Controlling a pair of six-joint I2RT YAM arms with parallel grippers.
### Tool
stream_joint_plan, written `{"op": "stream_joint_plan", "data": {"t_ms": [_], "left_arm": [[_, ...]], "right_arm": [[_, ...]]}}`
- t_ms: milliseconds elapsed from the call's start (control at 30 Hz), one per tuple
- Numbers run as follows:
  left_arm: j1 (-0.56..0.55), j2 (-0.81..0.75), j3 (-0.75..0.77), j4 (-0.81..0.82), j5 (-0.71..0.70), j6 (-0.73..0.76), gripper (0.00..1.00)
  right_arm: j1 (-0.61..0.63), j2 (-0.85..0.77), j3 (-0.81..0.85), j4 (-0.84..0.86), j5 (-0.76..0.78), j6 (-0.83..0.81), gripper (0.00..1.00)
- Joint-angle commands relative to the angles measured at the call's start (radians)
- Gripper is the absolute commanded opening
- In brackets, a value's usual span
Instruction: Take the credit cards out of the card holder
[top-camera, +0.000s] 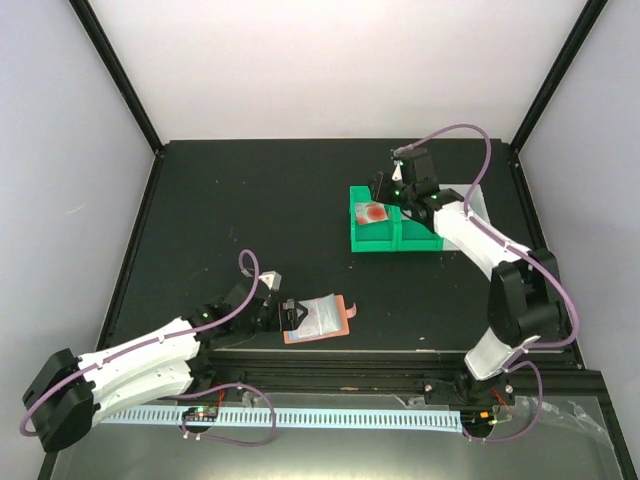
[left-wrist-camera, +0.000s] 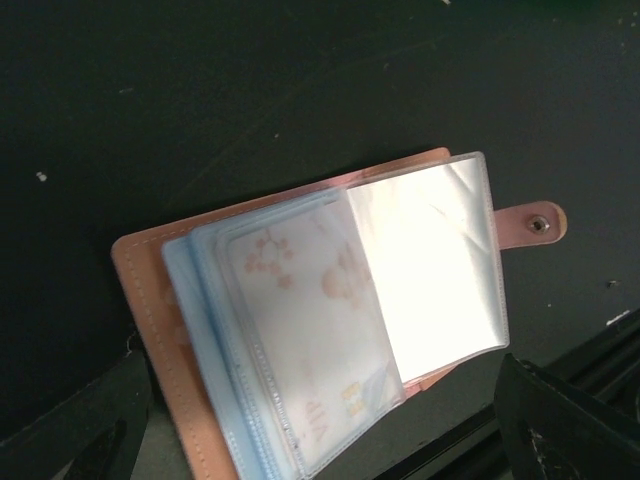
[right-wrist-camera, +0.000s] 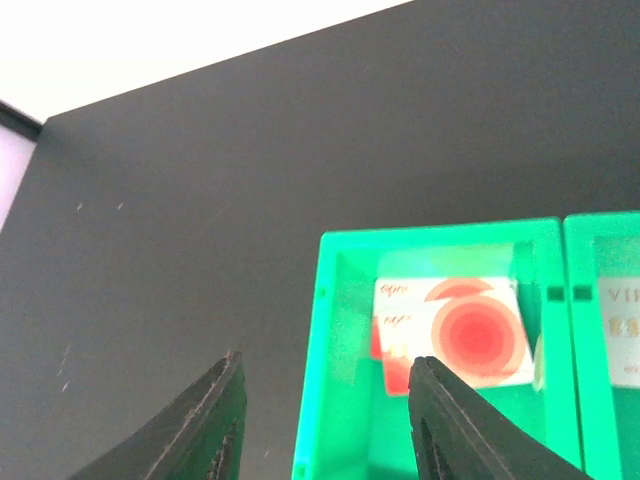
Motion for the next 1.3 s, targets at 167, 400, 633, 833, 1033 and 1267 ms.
{"op": "stream_joint_plan", "data": {"t_ms": [167, 400, 633, 833, 1033, 1267], "left_arm": [[0.018, -0.034, 0.024, -0.036, 0.002, -0.013, 0.93], [0.045, -0.095, -0.089, 0.173, 0.127, -0.082, 0.96], [0.095, -0.168, -0.165, 0.229, 0.183, -0.121, 0.97], [0.103, -0.218, -0.173, 0.204, 0.172, -0.120, 0.97], [0.105, -0.241, -0.173, 0.180, 0.148, -0.116, 0.97], [0.104, -0.247, -0.173, 0.180, 0.154, -0.113, 0.98]], "right_arm": [[0.061, -0.214, -0.166, -0.136, -0.116, -0.021, 0.42], [0.180, -0.342, -0.314, -0.145, -0.147, 0.000, 0.38], [0.370, -0.365, -0.407, -0.079, -0.149, 0.076, 0.37], [0.490, -0.312, -0.450, -0.004, -0.157, 0.140, 0.36], [0.559, -0.241, -0.457, 0.039, -0.151, 0.165, 0.35], [0.606, -0.166, -0.454, 0.084, -0.164, 0.185, 0.34]]}}
